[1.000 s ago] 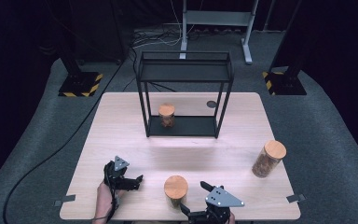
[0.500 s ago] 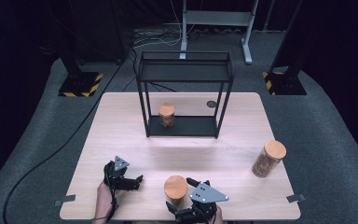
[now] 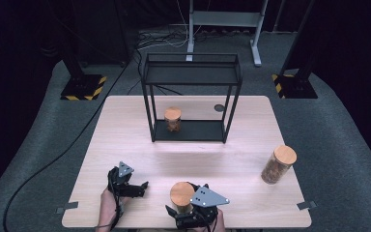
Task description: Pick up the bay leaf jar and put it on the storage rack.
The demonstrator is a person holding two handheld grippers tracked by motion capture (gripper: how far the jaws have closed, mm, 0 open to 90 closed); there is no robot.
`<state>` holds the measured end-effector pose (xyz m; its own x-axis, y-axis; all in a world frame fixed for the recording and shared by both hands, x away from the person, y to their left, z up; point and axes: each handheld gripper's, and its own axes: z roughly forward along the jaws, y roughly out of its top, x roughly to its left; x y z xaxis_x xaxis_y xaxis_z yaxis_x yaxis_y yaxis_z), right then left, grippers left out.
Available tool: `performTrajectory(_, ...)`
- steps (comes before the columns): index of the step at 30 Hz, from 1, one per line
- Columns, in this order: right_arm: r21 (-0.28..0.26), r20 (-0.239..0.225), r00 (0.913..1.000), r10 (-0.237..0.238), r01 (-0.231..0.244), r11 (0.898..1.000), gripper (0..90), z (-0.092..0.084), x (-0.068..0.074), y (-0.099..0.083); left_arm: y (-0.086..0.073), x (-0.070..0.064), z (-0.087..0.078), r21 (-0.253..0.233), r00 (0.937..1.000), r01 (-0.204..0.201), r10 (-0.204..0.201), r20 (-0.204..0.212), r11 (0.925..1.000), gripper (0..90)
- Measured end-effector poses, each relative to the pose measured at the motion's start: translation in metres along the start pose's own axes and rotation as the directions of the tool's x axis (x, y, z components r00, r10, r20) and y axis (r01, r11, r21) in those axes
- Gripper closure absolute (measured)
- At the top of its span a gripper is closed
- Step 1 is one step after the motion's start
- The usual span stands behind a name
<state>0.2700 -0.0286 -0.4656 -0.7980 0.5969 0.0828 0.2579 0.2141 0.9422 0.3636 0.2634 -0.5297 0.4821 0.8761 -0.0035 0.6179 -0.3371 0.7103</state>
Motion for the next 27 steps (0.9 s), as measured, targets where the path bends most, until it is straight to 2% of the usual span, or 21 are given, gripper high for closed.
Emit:
performTrajectory(9, -0.005, 0.006, 0.9999, 0.011, -0.011, 1.0, 22.1, -0.0011, -0.0036, -0.0023, 0.0, 0.0, 0.0, 0.0, 1.0, 0.0, 0.0, 0.0, 1.0, 0.0)
performTrajectory(17, -0.017, 0.027, 0.9995, -0.016, 0.016, 1.0, 24.2, -0.0014, -0.0022, -0.0029, 0.0, 0.0, 0.0, 0.0, 1.0, 0.0, 0.0, 0.0, 1.0, 0.0)
performTrajectory(27, -0.042, 0.055, 0.9985, -0.004, 0.006, 0.999, 24.6, -0.0058, -0.0039, -0.003, 0.0, 0.0, 0.0, 0.0, 1.0, -0.001, 0.001, 0.0, 1.0, 0.0)
